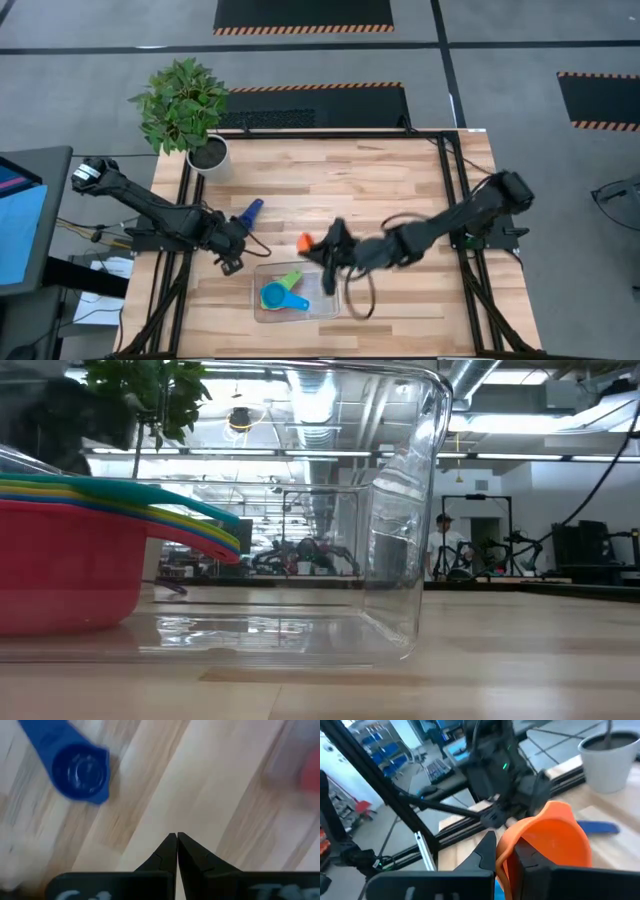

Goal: Nest measuring cups in basket
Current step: Stack the orange measuring cup on top of the light blue measuring cup into the transparent bin

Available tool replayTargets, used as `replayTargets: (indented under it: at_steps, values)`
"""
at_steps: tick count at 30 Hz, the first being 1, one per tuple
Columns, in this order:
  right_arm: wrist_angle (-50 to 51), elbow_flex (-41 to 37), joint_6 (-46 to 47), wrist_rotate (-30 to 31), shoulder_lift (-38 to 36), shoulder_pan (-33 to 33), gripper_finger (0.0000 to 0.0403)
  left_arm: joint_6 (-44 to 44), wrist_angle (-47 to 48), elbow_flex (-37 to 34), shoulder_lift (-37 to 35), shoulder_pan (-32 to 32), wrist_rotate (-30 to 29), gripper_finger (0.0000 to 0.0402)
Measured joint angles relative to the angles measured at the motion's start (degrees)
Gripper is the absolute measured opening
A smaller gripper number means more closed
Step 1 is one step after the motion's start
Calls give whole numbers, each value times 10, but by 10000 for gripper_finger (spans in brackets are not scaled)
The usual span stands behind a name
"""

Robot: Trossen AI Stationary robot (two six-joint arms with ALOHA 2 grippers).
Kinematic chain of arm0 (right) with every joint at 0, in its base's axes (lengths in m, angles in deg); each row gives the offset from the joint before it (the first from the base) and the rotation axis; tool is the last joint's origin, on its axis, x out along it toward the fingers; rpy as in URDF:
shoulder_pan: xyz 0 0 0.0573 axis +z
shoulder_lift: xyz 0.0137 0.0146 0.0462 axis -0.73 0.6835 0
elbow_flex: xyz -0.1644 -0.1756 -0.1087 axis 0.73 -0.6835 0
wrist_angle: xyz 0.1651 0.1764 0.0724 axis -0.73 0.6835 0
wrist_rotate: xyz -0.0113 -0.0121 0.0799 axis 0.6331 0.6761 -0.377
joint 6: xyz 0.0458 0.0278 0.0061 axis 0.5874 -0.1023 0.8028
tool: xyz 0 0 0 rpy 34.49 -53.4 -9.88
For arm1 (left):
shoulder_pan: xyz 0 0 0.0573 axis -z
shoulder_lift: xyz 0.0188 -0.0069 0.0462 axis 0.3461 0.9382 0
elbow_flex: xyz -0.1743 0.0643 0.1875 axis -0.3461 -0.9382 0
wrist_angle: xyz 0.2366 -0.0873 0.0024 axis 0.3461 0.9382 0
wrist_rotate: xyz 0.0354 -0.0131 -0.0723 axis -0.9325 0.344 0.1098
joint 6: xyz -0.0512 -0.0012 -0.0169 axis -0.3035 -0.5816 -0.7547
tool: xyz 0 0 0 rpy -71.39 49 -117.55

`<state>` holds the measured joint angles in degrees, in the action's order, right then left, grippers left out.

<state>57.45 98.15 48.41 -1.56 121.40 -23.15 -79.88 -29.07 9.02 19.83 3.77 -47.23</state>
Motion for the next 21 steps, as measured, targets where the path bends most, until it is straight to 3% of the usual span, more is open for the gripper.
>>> replayTargets:
  at_steps: [7, 12, 16, 21]
  values:
    - [133, 240, 12, 13, 192, 14, 27, -3, 15, 0, -33, 49, -7, 0]
    - [302, 434, 64, -14, 302, 11, 27, -11, 18, 0, -51, 74, -9, 0]
    - [378, 557, 81, -56, 383, 15, 27, -14, 19, 0, -56, 85, -19, 0]
    - [363, 567, 112, -84, 422, 18, 27, -14, 20, 0, -56, 86, -31, 0]
